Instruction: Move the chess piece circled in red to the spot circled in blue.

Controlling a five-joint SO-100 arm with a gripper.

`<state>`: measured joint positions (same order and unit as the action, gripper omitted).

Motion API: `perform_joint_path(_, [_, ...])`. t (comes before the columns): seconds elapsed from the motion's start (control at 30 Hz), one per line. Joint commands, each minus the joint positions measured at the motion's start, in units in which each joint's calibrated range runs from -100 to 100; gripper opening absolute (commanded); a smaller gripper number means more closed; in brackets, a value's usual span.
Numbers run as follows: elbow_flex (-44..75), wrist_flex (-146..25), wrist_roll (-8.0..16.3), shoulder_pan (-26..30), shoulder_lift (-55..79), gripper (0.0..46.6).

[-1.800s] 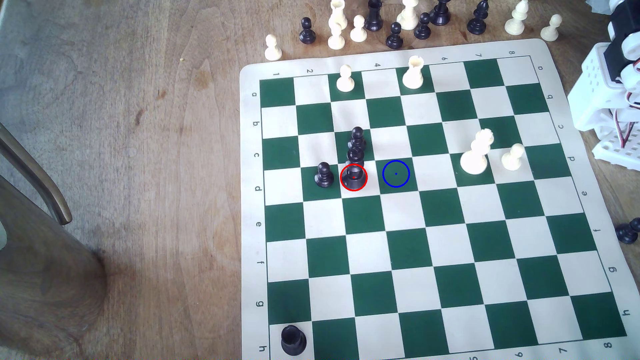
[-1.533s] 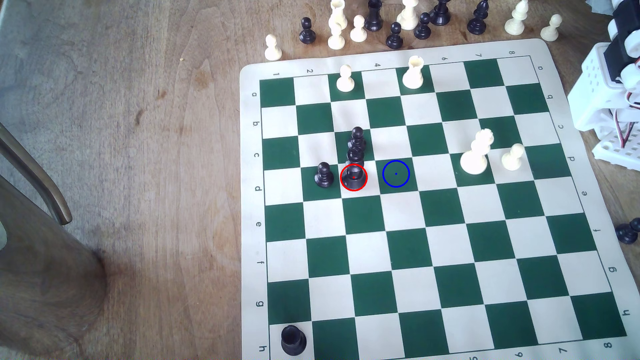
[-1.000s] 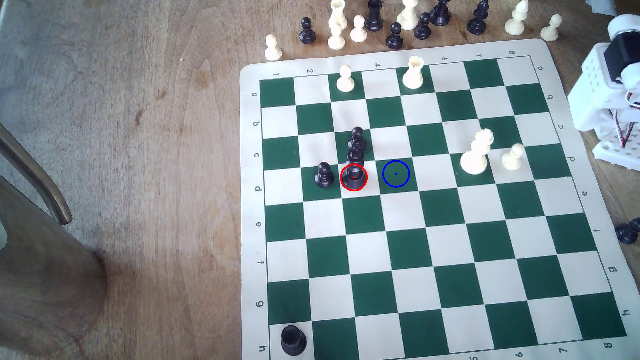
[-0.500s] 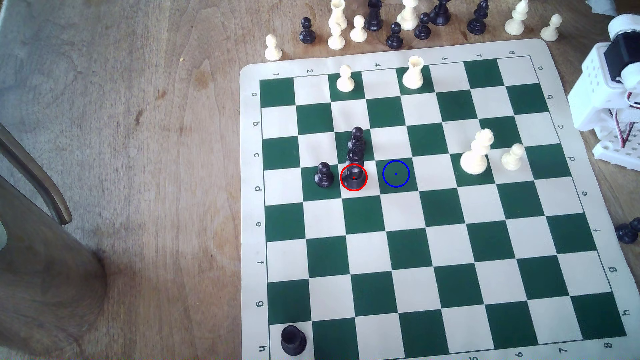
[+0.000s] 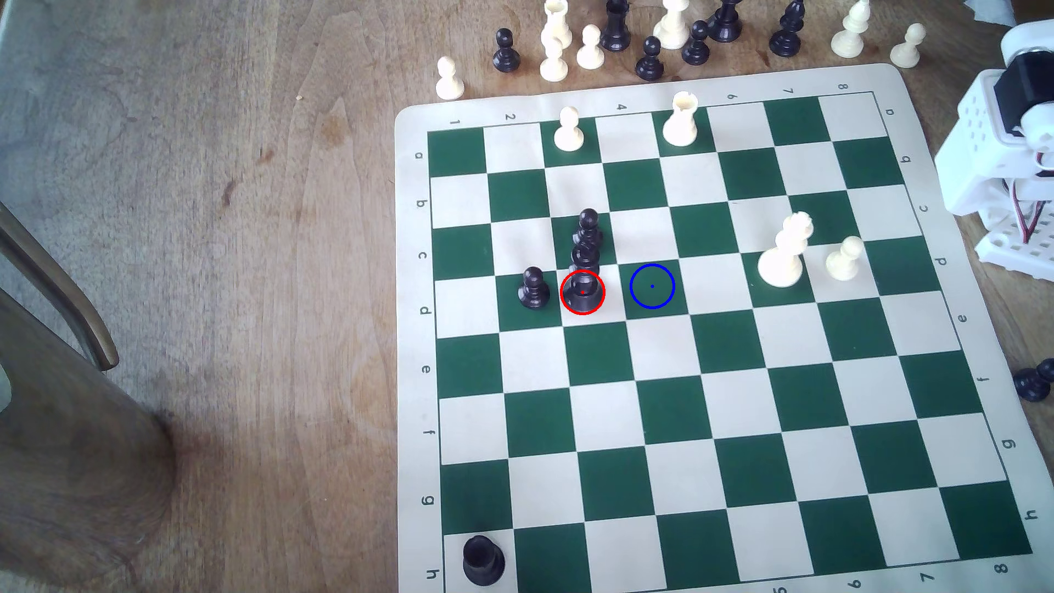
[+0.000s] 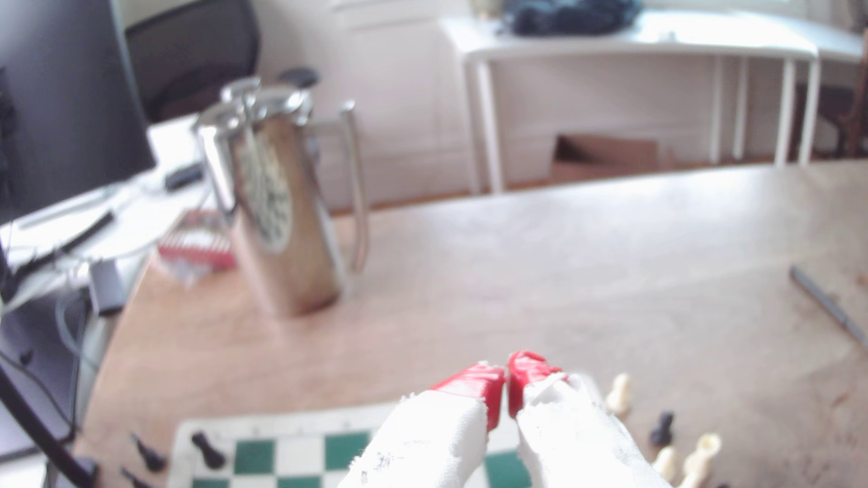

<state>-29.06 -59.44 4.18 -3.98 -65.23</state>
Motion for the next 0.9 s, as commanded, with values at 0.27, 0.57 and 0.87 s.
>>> perform_joint_path(0.27, [22.07,-2.64,6.11,8.95,32.55,4.3])
perform_joint_path(0.57, [13.10,6.78,8.40,9.57,33.73,6.6])
perform_joint_path(0.87, [15.73,5.80,4.93,10.04,46.81,14.0])
